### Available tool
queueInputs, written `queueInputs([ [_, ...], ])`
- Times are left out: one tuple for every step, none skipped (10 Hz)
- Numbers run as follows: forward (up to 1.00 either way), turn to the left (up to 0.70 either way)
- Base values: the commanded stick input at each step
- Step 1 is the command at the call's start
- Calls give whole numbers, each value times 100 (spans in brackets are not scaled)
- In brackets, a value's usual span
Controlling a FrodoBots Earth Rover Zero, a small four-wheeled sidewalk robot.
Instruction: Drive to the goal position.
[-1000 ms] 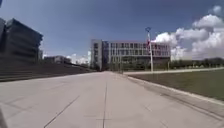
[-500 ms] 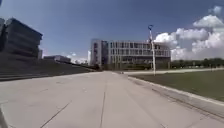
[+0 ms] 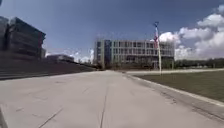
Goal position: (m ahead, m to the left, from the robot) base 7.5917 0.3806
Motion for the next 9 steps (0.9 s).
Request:
queueInputs([
  [100,0],
  [100,0],
  [100,0],
  [100,0],
  [100,27],
  [100,27],
  [100,0],
  [100,0],
  [100,0],
])
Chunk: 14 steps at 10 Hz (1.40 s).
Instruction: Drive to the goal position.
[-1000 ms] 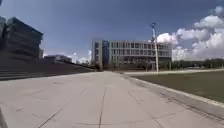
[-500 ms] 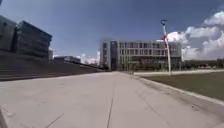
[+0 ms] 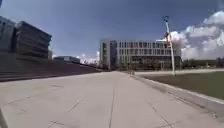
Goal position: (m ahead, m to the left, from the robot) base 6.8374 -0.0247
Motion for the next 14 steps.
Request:
queueInputs([
  [100,0],
  [100,0],
  [100,0],
  [100,0],
  [100,0],
  [100,0],
  [100,0],
  [100,0],
  [100,0],
  [100,0],
  [100,0],
  [100,0],
  [100,0],
  [100,0],
])
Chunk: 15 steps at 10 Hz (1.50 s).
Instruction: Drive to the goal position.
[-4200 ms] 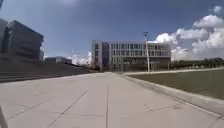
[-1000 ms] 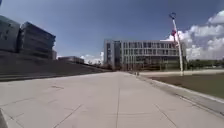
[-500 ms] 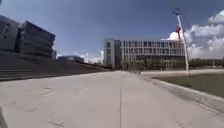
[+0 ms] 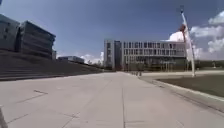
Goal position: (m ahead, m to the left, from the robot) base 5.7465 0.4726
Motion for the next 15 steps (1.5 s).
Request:
queueInputs([
  [100,0],
  [100,0],
  [100,0],
  [100,18],
  [100,27],
  [100,27],
  [100,27],
  [100,27],
  [100,27],
  [100,27],
  [100,27],
  [100,27],
  [100,27],
  [100,25],
  [100,0],
])
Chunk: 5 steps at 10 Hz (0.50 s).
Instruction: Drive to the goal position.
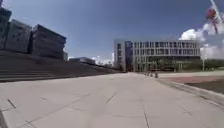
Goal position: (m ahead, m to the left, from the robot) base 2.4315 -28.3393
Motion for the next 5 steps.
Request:
queueInputs([
  [100,0],
  [100,0],
  [100,0],
  [100,0],
  [100,0],
])
